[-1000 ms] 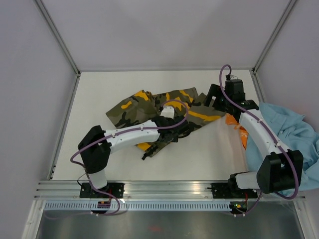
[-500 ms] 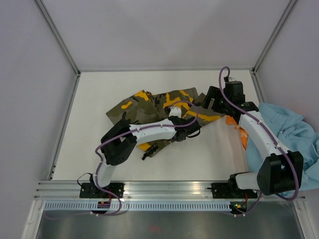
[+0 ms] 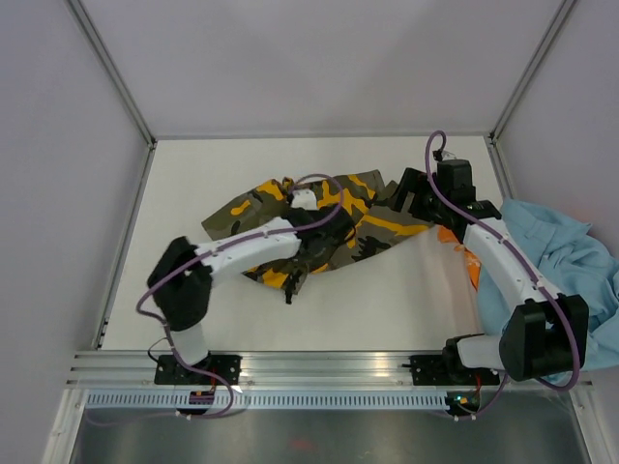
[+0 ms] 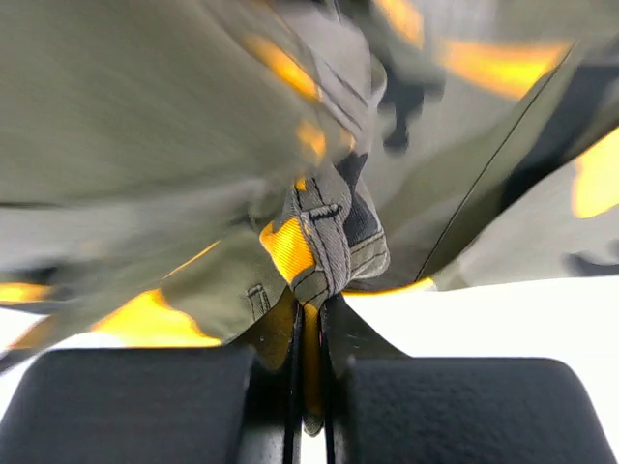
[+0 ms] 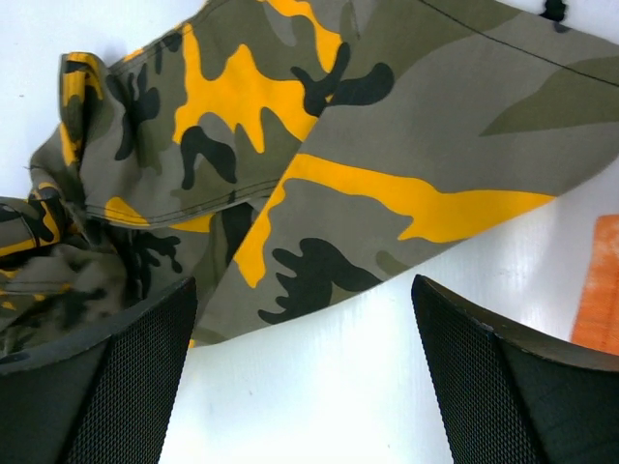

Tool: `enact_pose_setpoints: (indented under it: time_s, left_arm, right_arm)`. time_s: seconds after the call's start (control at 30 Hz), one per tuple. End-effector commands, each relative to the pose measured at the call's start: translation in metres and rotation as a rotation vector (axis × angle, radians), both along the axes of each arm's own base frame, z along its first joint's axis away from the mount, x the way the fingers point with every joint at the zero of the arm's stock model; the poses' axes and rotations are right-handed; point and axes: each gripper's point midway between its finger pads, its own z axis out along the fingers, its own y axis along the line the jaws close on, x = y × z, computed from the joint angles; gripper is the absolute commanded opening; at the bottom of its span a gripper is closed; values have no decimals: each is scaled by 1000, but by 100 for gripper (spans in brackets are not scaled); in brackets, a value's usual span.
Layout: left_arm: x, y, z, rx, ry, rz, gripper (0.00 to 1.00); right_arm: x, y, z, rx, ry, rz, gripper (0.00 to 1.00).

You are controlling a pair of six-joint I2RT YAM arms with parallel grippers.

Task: Fold and stack the trousers
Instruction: Flatten the trousers out

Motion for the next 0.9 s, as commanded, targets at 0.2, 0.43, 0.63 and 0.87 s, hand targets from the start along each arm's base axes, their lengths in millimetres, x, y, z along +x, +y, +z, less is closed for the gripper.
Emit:
enact_pose_setpoints:
  time_s: [0.2,0.43,0.63,0.87]
  left_arm:
    - [51,124,237,-343,-417,-115,2]
    - [34,221,255,-176,-423,95,2]
    - [18,285,220,-195,-385,360,2]
    - [1,374,215,-152,-425,619,2]
  right_arm:
    - [24,56,24,172,-158,167,98]
    - [43,123,26,151,-212,315,98]
    - [59,141,-20,140,-101,304,96]
    - [54,127,-66,60,-23,262,96]
